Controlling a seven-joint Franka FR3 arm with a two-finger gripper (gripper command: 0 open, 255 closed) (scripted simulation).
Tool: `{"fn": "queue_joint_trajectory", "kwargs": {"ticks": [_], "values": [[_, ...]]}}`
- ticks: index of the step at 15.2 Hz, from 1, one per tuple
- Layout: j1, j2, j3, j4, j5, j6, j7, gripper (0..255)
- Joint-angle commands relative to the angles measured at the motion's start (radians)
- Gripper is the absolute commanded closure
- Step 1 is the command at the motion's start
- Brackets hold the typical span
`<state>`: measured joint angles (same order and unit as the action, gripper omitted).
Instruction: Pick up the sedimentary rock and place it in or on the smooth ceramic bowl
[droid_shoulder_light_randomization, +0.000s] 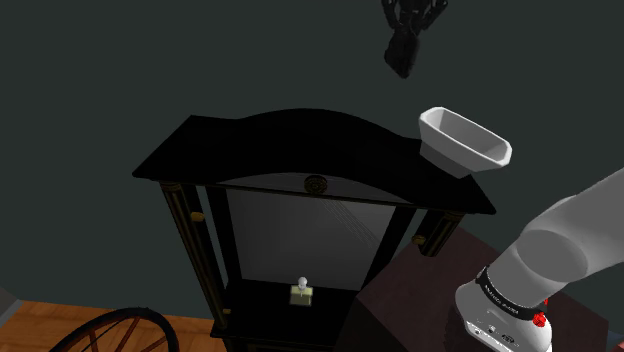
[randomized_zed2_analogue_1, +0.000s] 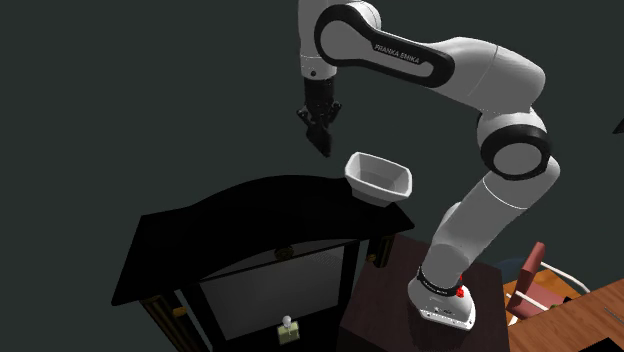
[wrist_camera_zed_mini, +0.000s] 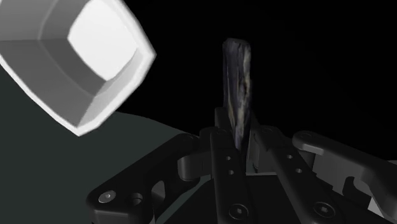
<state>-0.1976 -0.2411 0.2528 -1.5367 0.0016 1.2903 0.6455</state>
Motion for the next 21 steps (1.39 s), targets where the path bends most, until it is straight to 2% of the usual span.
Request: {"fn": "queue_joint_trajectory", "kwargs": {"ticks": [1,8,16,21], "values": [[-0.012,-0.058,-0.031,-0.055,0.005,0.000,-0.046,255],[-0.044,-0.233,-0.153,-0.209,-0.016,-0.018,-0.208,255],[-0.078,-0.376,-0.299,-0.307,-0.092,-0.054,-0.393,255],[-0.078,-0.417,-0.300,-0.411,-0.092,0.009,-0.388,255]]}}
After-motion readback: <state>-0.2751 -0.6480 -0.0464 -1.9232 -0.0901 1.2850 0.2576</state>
